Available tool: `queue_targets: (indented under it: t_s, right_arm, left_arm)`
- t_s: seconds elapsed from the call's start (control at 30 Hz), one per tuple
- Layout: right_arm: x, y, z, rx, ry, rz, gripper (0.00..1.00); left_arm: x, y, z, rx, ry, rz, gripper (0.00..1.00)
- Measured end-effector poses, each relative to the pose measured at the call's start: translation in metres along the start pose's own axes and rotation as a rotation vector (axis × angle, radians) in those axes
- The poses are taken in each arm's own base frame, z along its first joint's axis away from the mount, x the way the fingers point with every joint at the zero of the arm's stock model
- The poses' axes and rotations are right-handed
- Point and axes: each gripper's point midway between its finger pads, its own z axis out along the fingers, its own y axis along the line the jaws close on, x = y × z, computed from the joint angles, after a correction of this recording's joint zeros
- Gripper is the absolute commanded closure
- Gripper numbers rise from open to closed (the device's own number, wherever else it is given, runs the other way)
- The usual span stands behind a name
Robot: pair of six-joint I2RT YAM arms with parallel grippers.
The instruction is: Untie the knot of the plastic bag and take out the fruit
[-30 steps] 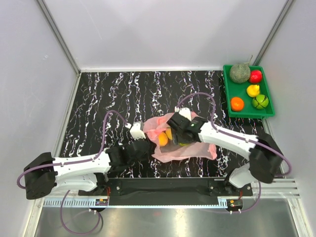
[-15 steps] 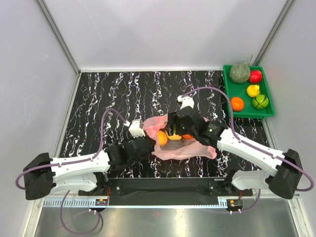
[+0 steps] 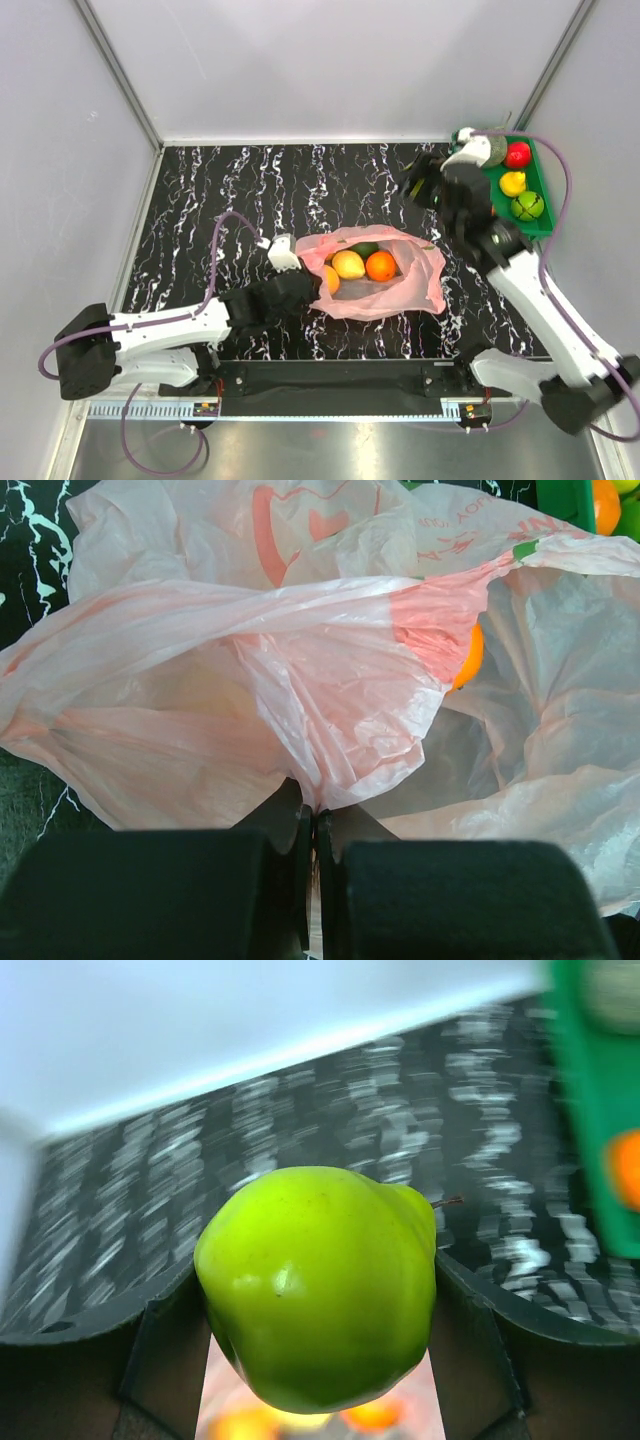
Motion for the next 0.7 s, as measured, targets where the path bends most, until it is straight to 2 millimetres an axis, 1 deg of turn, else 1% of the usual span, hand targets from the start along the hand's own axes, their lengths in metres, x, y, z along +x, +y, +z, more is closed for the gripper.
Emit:
queue_targets:
  t_s: [0.07, 0.1, 0.17, 0.27, 0.3, 0.33, 0.37, 0.43, 0.47, 0.5, 0.57, 0.6, 0.63, 0.7]
  right_arm:
    - [-0.008, -0.04, 0.033, 0.142, 0.0, 0.026, 1.0]
    - [-0.007, -0.066, 0.055, 0.232, 0.02, 0.033, 1.0]
    - [0.005, -0.11, 0.09, 0.365, 0.079, 0.039, 1.0]
    - [0.017, -0.162, 0.122, 0.504, 0.139, 0.059, 1.0]
    - [0.018, -0.181, 0.129, 0.556, 0.153, 0.068, 1.0]
    - [0.014, -0.197, 0.135, 0.597, 0.154, 0.08, 0.98]
    - [0.007, -0.21, 0.142, 0.632, 0.147, 0.092, 0.72]
    - [-0.02, -0.235, 0.155, 0.693, 0.105, 0.115, 0.37]
    - [-0.033, -0.247, 0.162, 0.72, 0.088, 0.124, 0.12]
    - [-0.048, -0.255, 0.168, 0.739, 0.062, 0.132, 0.01]
    - [-0.07, -0.271, 0.175, 0.78, 0.017, 0.142, 0.0]
    - [-0.078, -0.278, 0.175, 0.798, 0.006, 0.141, 0.0]
    - [-0.081, -0.281, 0.175, 0.806, 0.004, 0.141, 0.0]
    - [-0.08, -0.28, 0.172, 0.808, 0.017, 0.14, 0.0]
  left_arm:
    - [0.001, 0.0, 0.0, 0.003, 0.006, 0.003, 1.0]
    - [0.002, 0.0, 0.0, 0.005, 0.01, 0.006, 1.0]
    - [0.003, -0.001, -0.001, 0.01, 0.018, 0.014, 1.0]
    - [0.005, -0.001, -0.001, 0.017, 0.025, 0.026, 1.0]
    - [0.005, -0.002, -0.002, 0.021, 0.028, 0.03, 1.0]
    - [0.004, -0.002, -0.002, 0.024, 0.027, 0.031, 1.0]
    - [0.004, -0.003, -0.003, 0.029, 0.028, 0.031, 1.0]
    - [0.002, -0.006, -0.005, 0.041, 0.026, 0.029, 1.0]
    - [0.0, -0.006, -0.006, 0.046, 0.024, 0.027, 1.0]
    - [-0.001, -0.007, -0.007, 0.05, 0.023, 0.028, 1.0]
    - [-0.001, -0.007, -0.008, 0.054, 0.022, 0.03, 1.0]
    - [0.0, -0.006, -0.008, 0.054, 0.023, 0.033, 1.0]
    - [0.001, -0.005, -0.008, 0.053, 0.025, 0.035, 1.0]
    - [0.004, -0.002, -0.008, 0.049, 0.031, 0.041, 1.0]
